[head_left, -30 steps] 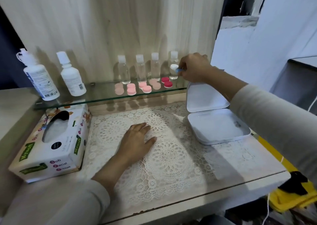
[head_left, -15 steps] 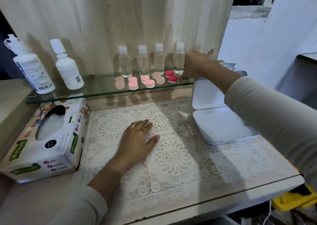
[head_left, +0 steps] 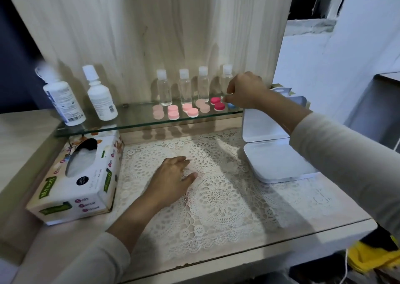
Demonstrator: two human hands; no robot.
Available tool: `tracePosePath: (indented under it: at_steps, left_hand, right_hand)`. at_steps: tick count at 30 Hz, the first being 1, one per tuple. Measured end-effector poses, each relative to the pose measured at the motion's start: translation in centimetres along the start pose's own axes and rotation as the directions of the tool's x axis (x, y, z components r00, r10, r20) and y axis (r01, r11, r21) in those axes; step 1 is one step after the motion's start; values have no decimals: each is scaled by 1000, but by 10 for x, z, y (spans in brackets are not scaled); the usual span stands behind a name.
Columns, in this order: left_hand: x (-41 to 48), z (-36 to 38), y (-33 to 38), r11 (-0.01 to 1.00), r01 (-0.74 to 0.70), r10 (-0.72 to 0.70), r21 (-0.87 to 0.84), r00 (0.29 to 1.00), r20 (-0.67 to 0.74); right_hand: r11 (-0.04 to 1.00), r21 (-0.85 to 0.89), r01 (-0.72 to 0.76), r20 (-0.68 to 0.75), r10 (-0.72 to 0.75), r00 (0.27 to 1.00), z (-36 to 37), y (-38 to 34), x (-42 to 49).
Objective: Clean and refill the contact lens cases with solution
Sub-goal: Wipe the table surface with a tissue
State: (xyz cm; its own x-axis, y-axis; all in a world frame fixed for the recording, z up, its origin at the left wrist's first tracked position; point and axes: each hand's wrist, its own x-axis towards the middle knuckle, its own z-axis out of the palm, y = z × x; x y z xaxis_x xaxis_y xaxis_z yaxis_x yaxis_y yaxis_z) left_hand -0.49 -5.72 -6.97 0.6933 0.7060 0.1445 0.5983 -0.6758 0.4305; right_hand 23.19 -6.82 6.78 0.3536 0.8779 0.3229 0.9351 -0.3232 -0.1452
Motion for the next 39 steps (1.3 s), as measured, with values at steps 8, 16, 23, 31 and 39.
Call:
tracePosePath:
  at_steps: [8, 16, 23, 31, 39]
  left_hand:
    - [-37, -39, 1, 1000, 17, -17, 4, 993, -113]
    - [-84, -97, -37, 991, 131, -112, 34, 935, -336]
    - [-83, -129, -78, 924, 364, -300, 119, 881, -367]
    - [-48, -140, -103, 876, 356, -318, 326, 934, -165]
    - [-28, -139, -110, 846, 333, -370, 416, 929, 9]
  right_hand:
    - [984, 98, 151, -45, -147, 988, -2, -24, -55]
    - [932, 226, 284, 113, -315, 942, 52, -68, -122]
    - [874, 304, 380, 111, -428, 897, 101, -80, -159]
    - [846, 367, 386, 91, -446, 890, 119, -70, -163]
    - [851, 382, 362, 101, -428, 898, 122, -69, -164]
